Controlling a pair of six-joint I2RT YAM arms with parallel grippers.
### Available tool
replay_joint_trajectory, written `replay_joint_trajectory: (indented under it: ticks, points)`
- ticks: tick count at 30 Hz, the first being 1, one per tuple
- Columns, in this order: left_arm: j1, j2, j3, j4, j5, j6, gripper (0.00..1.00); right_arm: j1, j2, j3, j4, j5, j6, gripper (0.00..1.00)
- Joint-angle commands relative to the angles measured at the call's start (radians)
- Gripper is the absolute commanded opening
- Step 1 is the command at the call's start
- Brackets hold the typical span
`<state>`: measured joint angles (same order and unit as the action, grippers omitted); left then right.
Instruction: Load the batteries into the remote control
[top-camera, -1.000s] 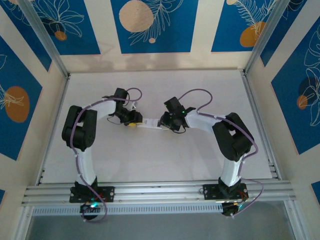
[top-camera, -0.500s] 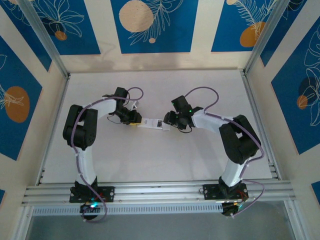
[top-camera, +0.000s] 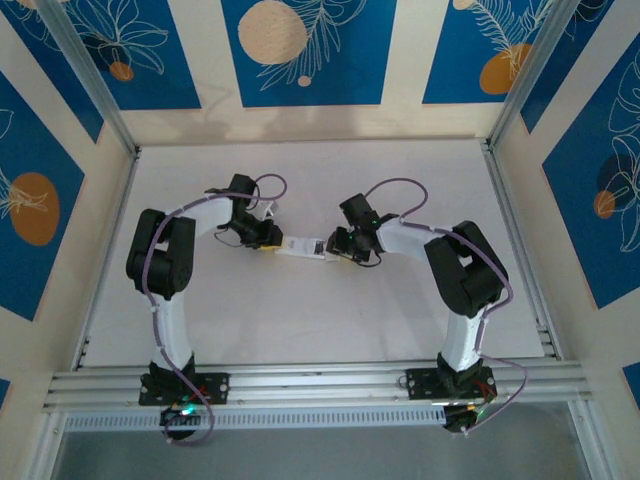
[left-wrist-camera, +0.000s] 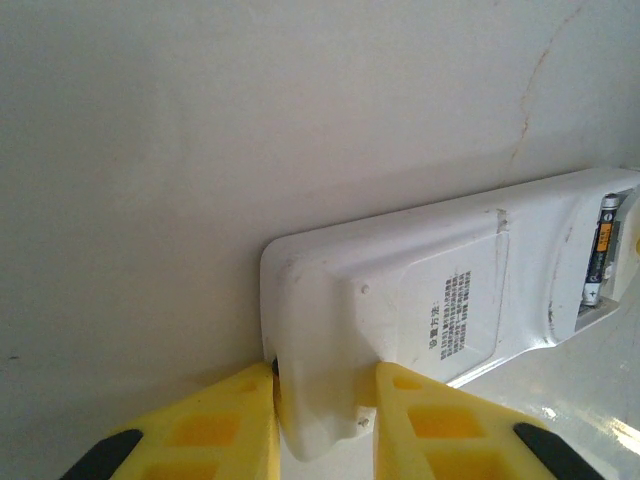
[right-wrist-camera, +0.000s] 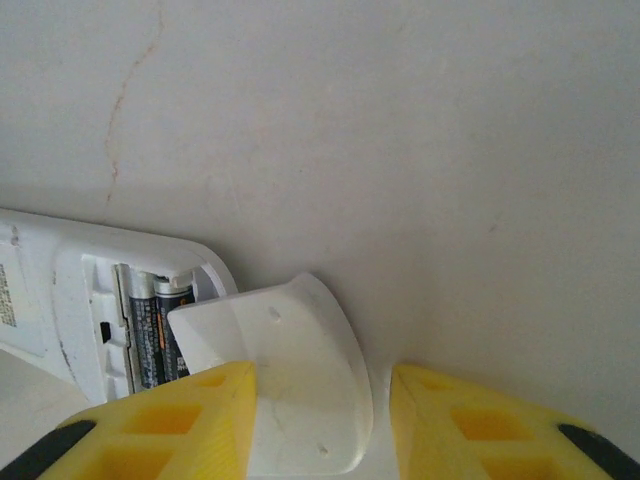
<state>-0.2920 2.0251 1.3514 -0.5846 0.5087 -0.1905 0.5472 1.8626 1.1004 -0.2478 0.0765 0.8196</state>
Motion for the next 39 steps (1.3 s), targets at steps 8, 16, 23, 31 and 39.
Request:
replay_joint_trajectory:
  ticks: [8,16,23,31,39]
  points:
    - [-0.017,0.054,0.003,-0.037,-0.010,0.032,0.23,-0.003,0.077,0.052,0.025,-0.110,0.040,0.37]
    - [-0.018,0.050,0.005,-0.037,-0.006,0.032,0.23,-0.028,0.095,0.074,0.041,-0.138,0.128,0.32]
    - [-0.018,0.046,0.006,-0.038,-0.008,0.033,0.22,-0.047,0.100,0.099,0.018,-0.156,0.155,0.31]
    - [-0.018,0.040,0.008,-0.038,-0.006,0.033,0.23,-0.052,0.124,0.142,-0.046,-0.145,0.207,0.28]
    - [-0.018,0.038,0.007,-0.037,-0.001,0.032,0.22,-0.038,0.074,0.128,-0.070,-0.076,0.213,0.30]
